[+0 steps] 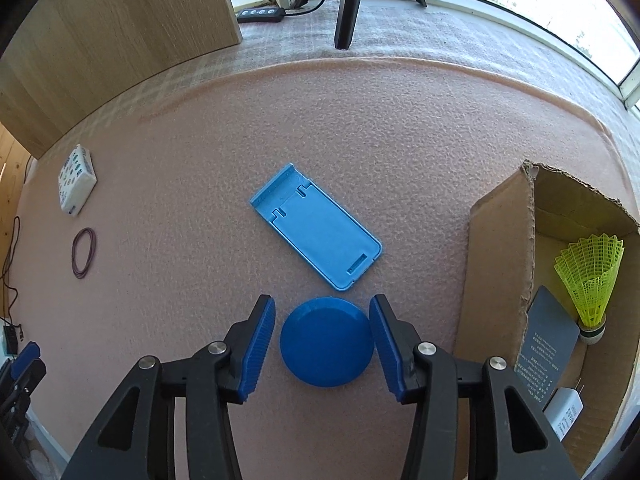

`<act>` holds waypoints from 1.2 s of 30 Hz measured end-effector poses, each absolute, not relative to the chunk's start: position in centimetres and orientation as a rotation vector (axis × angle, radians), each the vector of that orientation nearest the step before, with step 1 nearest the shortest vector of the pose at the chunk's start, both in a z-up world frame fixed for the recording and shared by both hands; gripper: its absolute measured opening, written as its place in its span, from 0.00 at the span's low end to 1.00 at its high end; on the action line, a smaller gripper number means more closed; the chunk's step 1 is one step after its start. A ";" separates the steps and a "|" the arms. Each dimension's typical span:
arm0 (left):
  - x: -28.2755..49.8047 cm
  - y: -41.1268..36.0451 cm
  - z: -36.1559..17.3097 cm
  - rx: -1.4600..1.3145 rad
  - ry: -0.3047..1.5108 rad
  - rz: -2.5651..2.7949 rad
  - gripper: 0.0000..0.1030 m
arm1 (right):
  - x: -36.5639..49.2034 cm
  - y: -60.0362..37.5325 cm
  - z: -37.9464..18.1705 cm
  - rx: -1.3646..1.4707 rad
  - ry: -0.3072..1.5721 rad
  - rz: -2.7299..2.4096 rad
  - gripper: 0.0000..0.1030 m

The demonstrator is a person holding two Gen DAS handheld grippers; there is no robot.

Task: Organize objects
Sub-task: 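Close the right tool around the blue round lid, then pinch the purple rubber band with the left tool and lift it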

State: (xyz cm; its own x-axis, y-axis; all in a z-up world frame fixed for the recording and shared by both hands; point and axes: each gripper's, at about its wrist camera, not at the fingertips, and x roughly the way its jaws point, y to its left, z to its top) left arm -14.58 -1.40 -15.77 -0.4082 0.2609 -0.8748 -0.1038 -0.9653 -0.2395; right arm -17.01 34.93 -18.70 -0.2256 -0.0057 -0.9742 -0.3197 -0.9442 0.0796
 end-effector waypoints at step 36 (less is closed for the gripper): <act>-25.9 3.8 -20.2 -1.679 -0.049 2.418 0.57 | -15.1 28.2 -19.3 -1.879 0.446 2.413 0.44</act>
